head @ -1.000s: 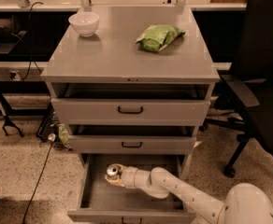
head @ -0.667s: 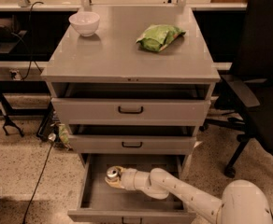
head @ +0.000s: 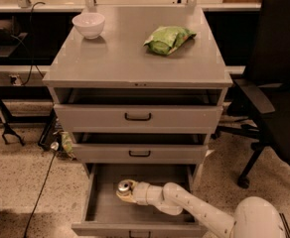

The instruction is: Place redbull can into bottom drawer

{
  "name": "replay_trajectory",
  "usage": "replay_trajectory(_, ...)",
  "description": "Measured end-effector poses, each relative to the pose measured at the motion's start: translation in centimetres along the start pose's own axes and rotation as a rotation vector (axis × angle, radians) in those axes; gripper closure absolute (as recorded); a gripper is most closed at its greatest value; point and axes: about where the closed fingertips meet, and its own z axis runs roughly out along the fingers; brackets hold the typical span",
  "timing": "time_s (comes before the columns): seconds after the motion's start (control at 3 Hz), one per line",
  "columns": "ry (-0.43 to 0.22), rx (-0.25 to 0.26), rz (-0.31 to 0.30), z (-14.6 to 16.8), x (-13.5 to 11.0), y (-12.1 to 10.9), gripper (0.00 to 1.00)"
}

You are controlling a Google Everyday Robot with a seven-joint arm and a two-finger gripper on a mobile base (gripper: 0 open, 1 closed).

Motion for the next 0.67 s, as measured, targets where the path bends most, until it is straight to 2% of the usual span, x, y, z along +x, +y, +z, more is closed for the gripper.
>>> replay_trajectory(0.33, -0.054, -0.002, -0.019, -0.5, 2.6, -0.2, 0.51)
replay_trajectory(0.67, -0.052, -0.005, -0.036, -0.6, 3.7, -0.1, 0.29)
